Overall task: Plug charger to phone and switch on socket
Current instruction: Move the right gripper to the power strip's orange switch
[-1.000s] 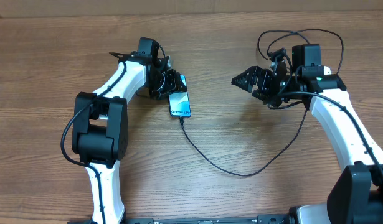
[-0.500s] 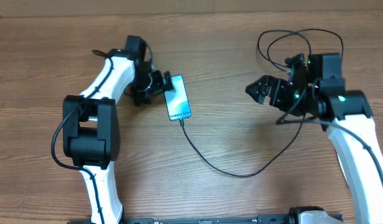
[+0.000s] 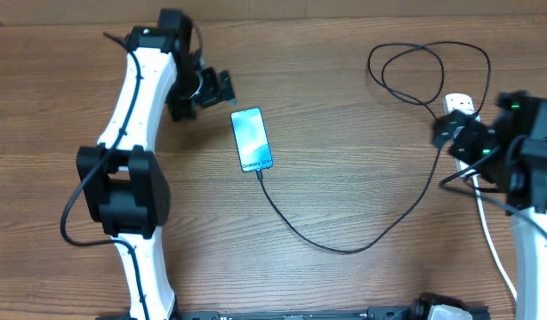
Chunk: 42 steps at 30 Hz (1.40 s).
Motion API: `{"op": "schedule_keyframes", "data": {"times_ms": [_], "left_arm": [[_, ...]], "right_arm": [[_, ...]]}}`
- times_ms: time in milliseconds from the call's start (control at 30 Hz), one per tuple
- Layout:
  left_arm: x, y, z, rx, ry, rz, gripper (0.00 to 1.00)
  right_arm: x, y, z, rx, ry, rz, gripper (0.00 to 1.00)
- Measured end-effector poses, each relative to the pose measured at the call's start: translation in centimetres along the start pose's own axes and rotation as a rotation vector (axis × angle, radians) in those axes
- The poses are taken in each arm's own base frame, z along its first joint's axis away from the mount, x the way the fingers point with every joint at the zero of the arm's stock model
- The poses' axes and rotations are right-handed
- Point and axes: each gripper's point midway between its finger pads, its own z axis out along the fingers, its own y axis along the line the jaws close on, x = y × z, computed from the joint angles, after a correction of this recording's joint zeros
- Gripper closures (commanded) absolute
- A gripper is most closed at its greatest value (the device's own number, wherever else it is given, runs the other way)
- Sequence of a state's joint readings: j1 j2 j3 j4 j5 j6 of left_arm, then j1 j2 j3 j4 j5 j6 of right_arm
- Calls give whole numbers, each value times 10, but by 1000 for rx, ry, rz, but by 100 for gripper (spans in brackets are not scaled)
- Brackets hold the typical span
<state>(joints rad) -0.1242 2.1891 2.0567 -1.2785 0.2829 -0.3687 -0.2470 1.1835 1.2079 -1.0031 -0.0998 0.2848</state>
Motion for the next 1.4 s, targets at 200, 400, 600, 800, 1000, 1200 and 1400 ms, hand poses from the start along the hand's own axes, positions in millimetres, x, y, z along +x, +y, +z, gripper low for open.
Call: {"op": "schedule_keyframes", "data": {"times_ms": [200,400,600,800,1000,1200,1400], "left_arm": [[20,-78,-56,61,-155,225,0],[53,-126,-81,99,-208,369,0],[70,-145,-76,99,-195,428,0],[79,-158,-73,108,-194,464,0],[77,-161,-74,113,-208,468,0],[77,-161,-74,114,-210,468,0],[75,-160,-74,107,-217,468,0]], "right_arm": [[-30,-67,30,106,-12,158,2],[-51,-111,76,140,-12,230,32],[-57,-132,130,141,3,255,96],[-58,-146,182,123,4,273,96],[-63,-136,205,26,-8,275,96],[-53,-133,220,-6,28,283,96],[-41,-129,235,-8,66,279,96]]}}
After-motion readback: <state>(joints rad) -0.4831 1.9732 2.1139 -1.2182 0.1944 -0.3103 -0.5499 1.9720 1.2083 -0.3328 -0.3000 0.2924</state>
